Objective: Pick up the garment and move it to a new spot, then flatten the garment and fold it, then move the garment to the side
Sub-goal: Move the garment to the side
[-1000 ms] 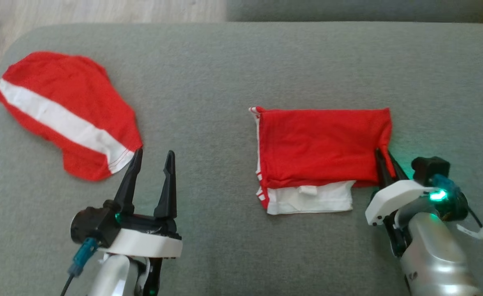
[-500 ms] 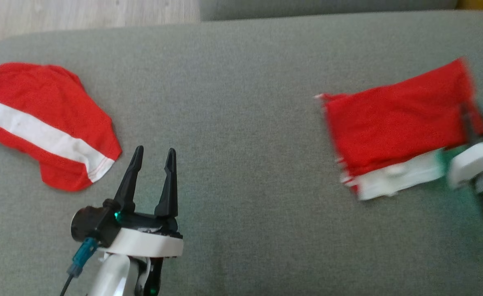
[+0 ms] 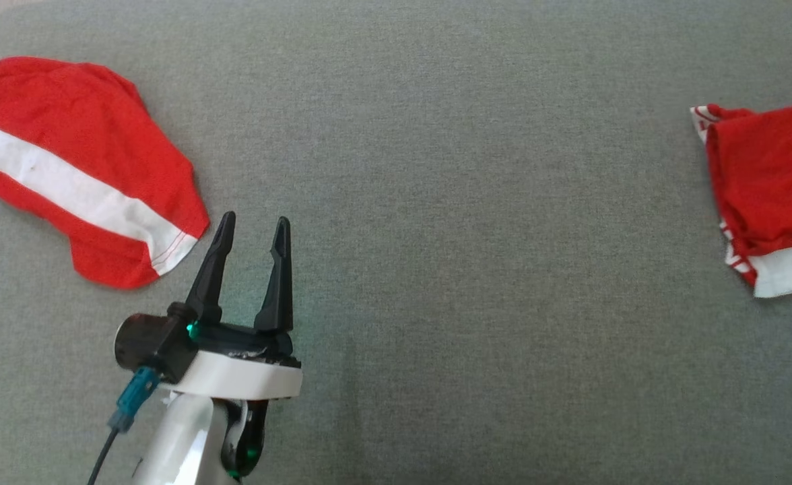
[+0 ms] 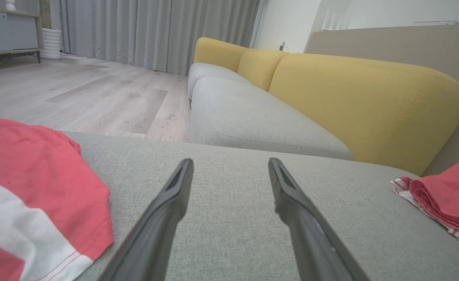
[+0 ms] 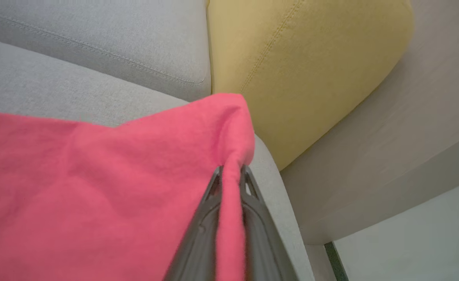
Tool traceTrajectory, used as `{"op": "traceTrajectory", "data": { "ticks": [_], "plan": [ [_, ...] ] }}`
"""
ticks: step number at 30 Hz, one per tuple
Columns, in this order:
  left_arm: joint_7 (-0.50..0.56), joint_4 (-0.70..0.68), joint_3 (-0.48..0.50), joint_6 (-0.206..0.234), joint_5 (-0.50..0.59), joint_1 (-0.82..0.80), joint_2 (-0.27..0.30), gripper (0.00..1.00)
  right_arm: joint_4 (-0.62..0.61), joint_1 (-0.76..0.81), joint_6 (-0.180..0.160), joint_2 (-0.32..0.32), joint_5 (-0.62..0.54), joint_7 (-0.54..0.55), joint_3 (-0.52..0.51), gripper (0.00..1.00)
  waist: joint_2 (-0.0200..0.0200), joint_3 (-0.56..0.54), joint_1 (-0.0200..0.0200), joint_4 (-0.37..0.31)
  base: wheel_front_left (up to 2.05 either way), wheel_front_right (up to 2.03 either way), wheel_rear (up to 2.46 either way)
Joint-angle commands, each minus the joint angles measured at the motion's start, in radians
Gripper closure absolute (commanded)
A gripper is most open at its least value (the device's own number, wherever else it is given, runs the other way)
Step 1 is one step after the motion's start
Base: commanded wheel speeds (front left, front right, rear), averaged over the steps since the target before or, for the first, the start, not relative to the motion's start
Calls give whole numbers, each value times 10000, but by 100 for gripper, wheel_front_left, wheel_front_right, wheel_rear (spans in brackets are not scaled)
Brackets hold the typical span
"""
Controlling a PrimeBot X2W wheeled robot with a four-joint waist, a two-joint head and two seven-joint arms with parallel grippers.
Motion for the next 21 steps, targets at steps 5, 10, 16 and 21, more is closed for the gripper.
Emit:
{"op": "traceTrajectory", "data": {
  "ticks": [5, 10, 16, 21],
  "plan": [
    [-51, -242, 210, 15, 29, -195, 59, 0, -76, -215, -9, -278, -341, -84, -202, 100, 0, -50, -1, -1, 0, 0, 0],
    [-51, -198, 185, 15, 13, -188, 48, 0, -2, -227, -9, -96, -777, -31, -629, 100, 0, -177, -1, -37, 0, 0, 0],
    [-51, -109, 231, 15, 2, -64, 37, 0, -70, -132, -9, 284, -1151, 2, -1200, 0, 0, -498, -1, -174, 0, 0, 0],
    [-51, -101, 335, 15, -19, 36, 28, 0, -457, -65, -9, 908, -1236, -273, -1377, 0, 0, -991, -1, -331, 0, 0, 0]
  ]
}}
